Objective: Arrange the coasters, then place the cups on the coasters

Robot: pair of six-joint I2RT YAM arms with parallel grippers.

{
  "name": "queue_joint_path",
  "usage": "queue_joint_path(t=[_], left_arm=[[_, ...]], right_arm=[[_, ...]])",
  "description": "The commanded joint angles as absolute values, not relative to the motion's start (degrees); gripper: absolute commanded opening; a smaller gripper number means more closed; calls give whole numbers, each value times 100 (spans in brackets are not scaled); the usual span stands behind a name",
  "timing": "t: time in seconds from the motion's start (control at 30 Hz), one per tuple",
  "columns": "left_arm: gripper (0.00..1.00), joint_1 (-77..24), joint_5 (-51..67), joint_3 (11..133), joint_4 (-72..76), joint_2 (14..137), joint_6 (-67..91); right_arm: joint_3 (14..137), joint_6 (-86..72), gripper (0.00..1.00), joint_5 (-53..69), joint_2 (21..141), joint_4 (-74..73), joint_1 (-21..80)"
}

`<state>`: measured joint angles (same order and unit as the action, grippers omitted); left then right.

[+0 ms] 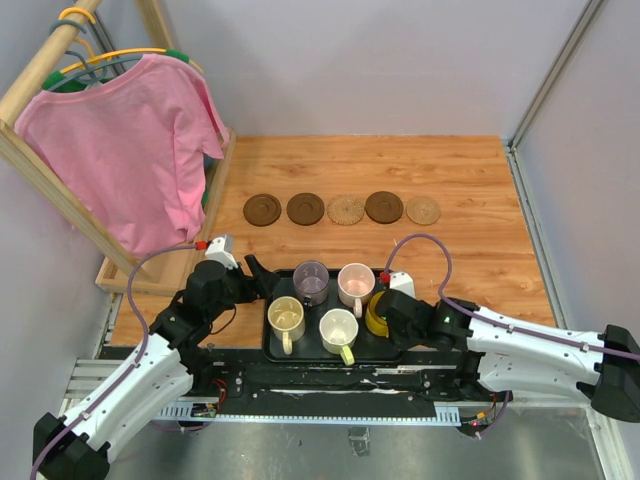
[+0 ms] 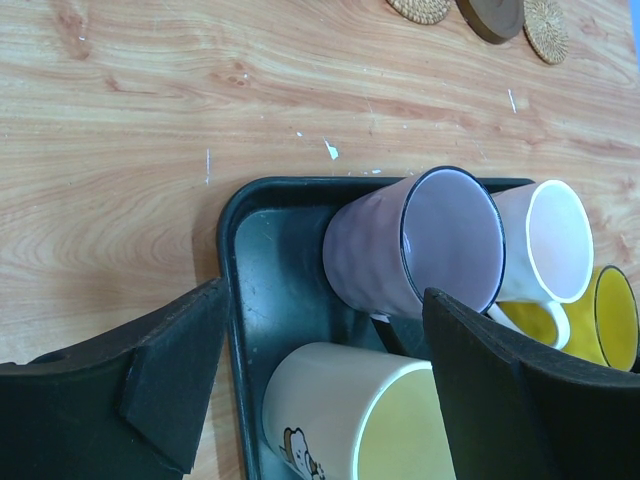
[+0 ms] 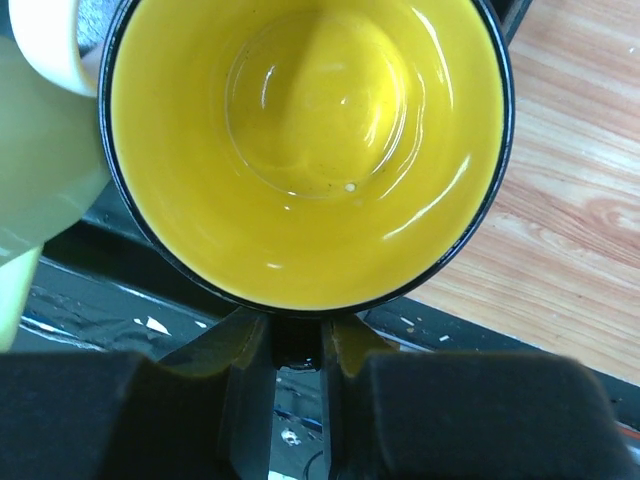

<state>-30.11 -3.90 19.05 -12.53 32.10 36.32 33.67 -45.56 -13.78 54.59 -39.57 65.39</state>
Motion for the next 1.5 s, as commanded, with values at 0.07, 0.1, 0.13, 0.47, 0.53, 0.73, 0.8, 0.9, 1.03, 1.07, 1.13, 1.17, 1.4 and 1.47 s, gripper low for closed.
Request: queue_joint_path(t=[0.07, 0.1, 0.13, 0.47, 0.53, 0.73, 0.8, 0.9, 1.03, 1.07, 1.13, 1.17, 1.4, 1.47], left_arm=[[82, -3054, -399, 1863, -1055, 3199, 3680], [82, -3050, -408, 1872, -1055, 3199, 3678], [82, -3050, -412, 1880, -1055, 3199, 3685], [82, -3050, -556, 1915, -1029, 3162, 3696], [82, -3050, -586, 1913, -938, 3204, 3687], [82, -3050, -745, 1976, -411, 3560, 3640], [82, -3050, -827, 2000, -198, 3712, 3630], [82, -3050, -1126, 2100, 44, 3977, 3562], [82, -3050, -1536, 2252, 489, 4423, 3392], [81, -3050, -1603, 2317, 602, 4577, 3336], [81, -3041, -1730, 2482, 736, 4901, 3270], [81, -3028, -1779, 2558, 795, 5068, 3233], [79, -2572, -1514, 2827, 1379, 5901, 3225], [79, -2386, -1417, 2851, 1514, 6018, 3225]], right_arm=[[3599, -4423, 1, -2118, 5102, -4505, 6819], [3670, -4381, 1, -2235, 5058, -4584, 6840], [3746, -4332, 1, -2339, 5016, -4643, 6863], [4333, -3965, 1, -3414, 4501, -5104, 6917], [4440, -3867, 1, -3882, 4479, -5149, 6917], [4852, -2992, 1, -4473, 4633, -4876, 5946], [4838, -2399, 1, -4129, 4656, -4445, 5255], [4740, -1756, 1, -3330, 4740, -3614, 4150], [4752, -1172, 1, -2413, 5335, -2632, 2950], [4789, -1073, 1, -2175, 5518, -2400, 2715], [4887, -897, 1, -1802, 5905, -1964, 2356], [4950, -824, 1, -1653, 6095, -1777, 2206], [5551, -533, 1, -668, 7396, -968, 1348], [5716, -523, 1, -482, 7672, -866, 1175]])
